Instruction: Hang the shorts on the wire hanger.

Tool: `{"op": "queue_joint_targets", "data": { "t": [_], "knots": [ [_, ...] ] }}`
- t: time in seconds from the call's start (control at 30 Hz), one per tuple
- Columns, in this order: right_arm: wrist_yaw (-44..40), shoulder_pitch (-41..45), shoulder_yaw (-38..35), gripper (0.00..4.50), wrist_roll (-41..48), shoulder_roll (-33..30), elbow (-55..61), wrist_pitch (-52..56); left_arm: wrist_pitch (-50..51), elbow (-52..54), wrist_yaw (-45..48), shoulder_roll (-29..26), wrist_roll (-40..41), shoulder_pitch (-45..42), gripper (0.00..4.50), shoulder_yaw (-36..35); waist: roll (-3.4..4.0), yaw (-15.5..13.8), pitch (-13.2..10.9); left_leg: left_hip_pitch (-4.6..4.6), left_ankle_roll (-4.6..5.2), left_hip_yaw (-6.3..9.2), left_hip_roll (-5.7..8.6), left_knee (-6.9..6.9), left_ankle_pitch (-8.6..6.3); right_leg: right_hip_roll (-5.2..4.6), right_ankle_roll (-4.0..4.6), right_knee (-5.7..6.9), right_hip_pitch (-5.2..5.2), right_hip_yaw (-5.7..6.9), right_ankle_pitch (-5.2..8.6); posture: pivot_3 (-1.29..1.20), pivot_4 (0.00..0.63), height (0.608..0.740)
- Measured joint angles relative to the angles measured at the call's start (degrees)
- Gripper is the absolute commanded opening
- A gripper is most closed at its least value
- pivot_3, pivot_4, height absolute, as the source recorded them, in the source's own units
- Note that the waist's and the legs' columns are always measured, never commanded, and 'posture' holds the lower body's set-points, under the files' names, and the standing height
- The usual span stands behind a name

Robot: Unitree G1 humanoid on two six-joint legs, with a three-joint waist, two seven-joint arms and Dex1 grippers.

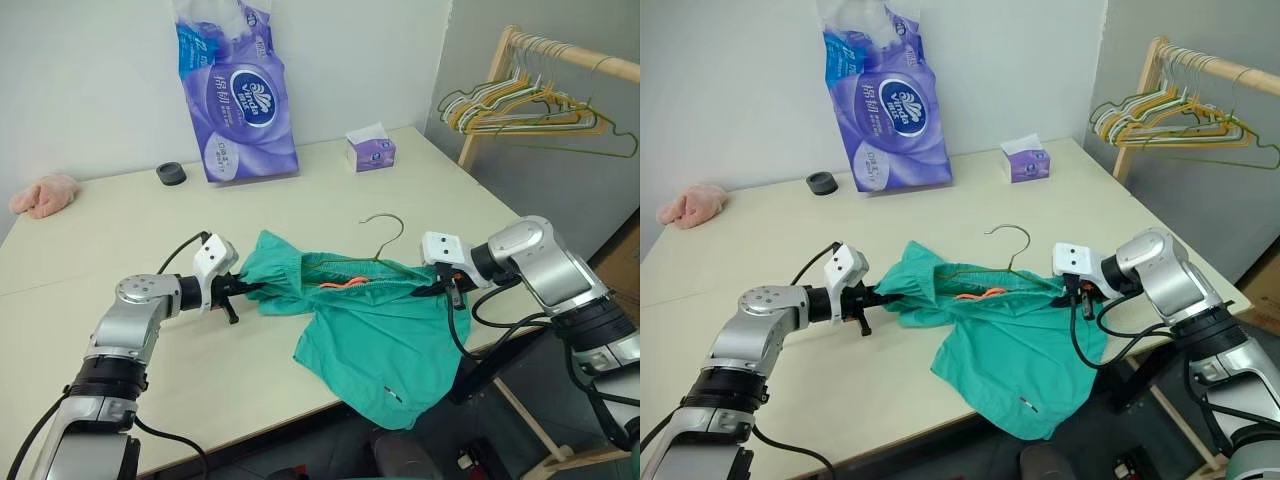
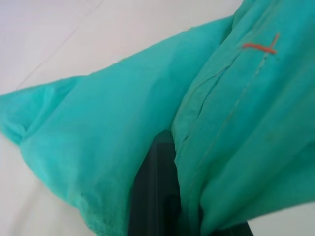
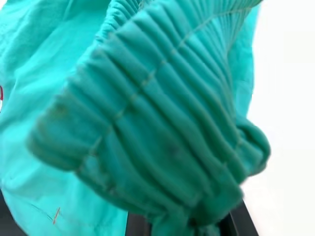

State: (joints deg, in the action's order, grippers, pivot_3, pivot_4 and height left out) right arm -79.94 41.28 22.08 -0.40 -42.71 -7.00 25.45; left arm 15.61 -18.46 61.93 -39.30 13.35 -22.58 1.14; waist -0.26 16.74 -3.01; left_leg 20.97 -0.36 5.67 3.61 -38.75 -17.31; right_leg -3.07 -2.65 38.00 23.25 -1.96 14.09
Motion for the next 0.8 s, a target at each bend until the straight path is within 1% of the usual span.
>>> {"op": "queue_joint_targets", "data": {
  "t": [0.17,0.3,0.33,0.37,0.47,0.63,0.7,0.8],
  "knots": [
    [0.13,0.01,-0.04,0.0,0.55,0.09,0.47,1.38,-1.04,2.55,-0.74,0.49,-0.26,0.66,0.03,0.22,0.0,-0.05,0.0,0.0,0.0,-0.02,0.0,0.0,0.0,-0.01,0.0,-0.01,0.0,-0.02,0.0,-0.3,0.019,0.74],
    [0.99,0.13,-0.14,0.0,1.56,1.27,0.47,3.2,-0.91,4.89,-3.78,3.0,0.32,0.61,0.03,-0.34,0.0,-0.13,0.0,0.0,0.0,-0.02,0.0,-0.01,0.0,-0.01,0.0,0.0,-0.01,-0.02,0.0,-0.29,0.014,0.74],
    [1.31,0.26,-0.14,0.0,1.78,1.56,0.48,4.11,-0.82,4.98,-4.3,3.07,0.6,0.47,0.44,-0.88,0.0,-0.07,0.0,0.0,0.0,-0.02,0.0,-0.01,0.0,-0.01,0.0,0.0,-0.01,-0.02,0.0,-0.29,0.014,0.74],
    [1.51,0.32,-0.2,0.0,1.89,1.58,0.5,4.93,-1.03,4.76,-5.1,2.94,0.62,0.47,0.58,-1.66,0.0,-0.02,0.01,0.0,0.0,-0.01,0.0,0.0,0.0,-0.01,0.0,0.0,0.0,-0.02,0.0,-0.29,0.014,0.74],
    [1.77,0.34,-0.47,0.0,2.12,1.57,0.51,6.23,-2.87,4.17,-5.65,0.79,-0.45,1.43,1.46,-2.33,0.03,0.06,0.02,-0.01,-0.01,-0.02,0.0,0.01,0.0,0.0,0.0,0.0,0.0,-0.02,0.0,-0.29,0.009,0.74],
    [1.83,0.34,-0.48,0.0,3.25,1.59,0.62,7.19,-8.98,2.39,-8.72,0.39,-3.97,4.26,2.92,-2.66,0.02,-0.27,0.04,0.0,-0.01,-0.01,0.01,-0.01,0.0,-0.01,0.0,-0.01,0.0,-0.02,0.0,-0.3,0.008,0.74],
    [2.4,0.34,-0.61,0.0,3.8,1.68,0.64,7.45,-12.01,0.73,-10.11,-0.13,-5.72,4.58,2.92,-2.66,0.02,-0.38,0.04,0.0,-0.01,-0.02,0.01,-0.01,0.0,-0.01,0.0,-0.01,0.0,-0.02,0.0,-0.3,0.009,0.74],
    [3.56,0.23,-1.83,0.0,4.8,2.45,0.75,7.67,-15.38,-4.11,-12.26,-2.84,-6.68,3.88,2.92,-4.41,0.02,-0.38,0.05,0.0,-0.01,-0.02,0.0,0.0,-0.01,-0.01,0.0,-0.01,0.02,-0.01,0.0,-0.3,0.01,0.74]
  ]
}}
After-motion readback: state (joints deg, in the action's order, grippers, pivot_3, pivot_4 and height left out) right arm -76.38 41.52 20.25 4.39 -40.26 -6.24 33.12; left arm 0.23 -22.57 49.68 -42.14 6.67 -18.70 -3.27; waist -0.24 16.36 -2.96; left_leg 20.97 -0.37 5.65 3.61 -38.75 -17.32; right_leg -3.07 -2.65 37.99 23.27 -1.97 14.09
